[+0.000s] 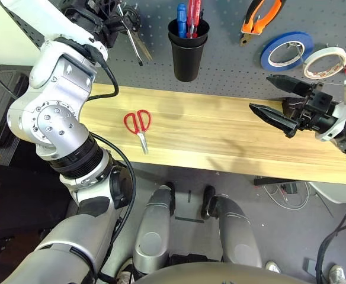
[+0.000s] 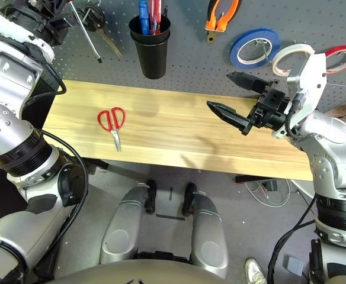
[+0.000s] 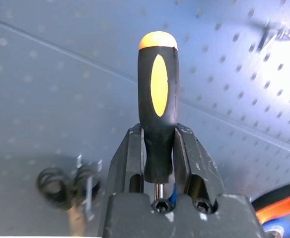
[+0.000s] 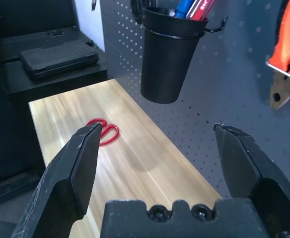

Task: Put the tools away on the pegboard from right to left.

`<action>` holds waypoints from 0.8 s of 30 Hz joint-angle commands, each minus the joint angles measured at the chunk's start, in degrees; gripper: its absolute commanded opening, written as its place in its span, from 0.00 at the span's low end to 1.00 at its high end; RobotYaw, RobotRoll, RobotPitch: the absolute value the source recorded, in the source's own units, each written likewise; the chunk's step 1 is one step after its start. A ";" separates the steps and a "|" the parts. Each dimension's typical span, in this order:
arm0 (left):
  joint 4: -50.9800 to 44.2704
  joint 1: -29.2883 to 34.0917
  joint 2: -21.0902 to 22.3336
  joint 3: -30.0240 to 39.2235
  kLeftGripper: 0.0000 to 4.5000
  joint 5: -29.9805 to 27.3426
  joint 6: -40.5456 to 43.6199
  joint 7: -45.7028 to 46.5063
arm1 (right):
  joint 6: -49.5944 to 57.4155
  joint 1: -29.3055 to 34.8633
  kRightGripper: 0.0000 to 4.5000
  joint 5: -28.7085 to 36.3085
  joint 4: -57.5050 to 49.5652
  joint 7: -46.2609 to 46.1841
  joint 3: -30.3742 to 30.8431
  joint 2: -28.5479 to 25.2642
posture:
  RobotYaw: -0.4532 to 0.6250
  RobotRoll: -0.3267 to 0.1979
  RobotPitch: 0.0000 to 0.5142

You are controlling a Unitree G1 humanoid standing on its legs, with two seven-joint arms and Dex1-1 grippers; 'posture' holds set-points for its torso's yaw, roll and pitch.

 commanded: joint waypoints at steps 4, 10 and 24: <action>5.62 -1.82 -2.36 -2.72 0.15 0.82 -8.43 1.62 | -0.83 0.41 1.00 0.85 -0.46 -1.70 -1.56 0.59 | 0.48 0.62 0.50; 12.74 -3.53 -2.86 -4.57 0.15 2.03 -15.47 1.48 | -1.31 1.40 1.00 0.12 -0.72 -3.66 -1.13 1.53 | 0.46 0.62 0.50; 25.25 -10.00 -4.30 -4.97 0.15 1.71 -25.61 1.70 | -2.93 2.10 1.00 -2.13 -0.59 -6.44 0.29 3.28 | 0.44 0.62 0.50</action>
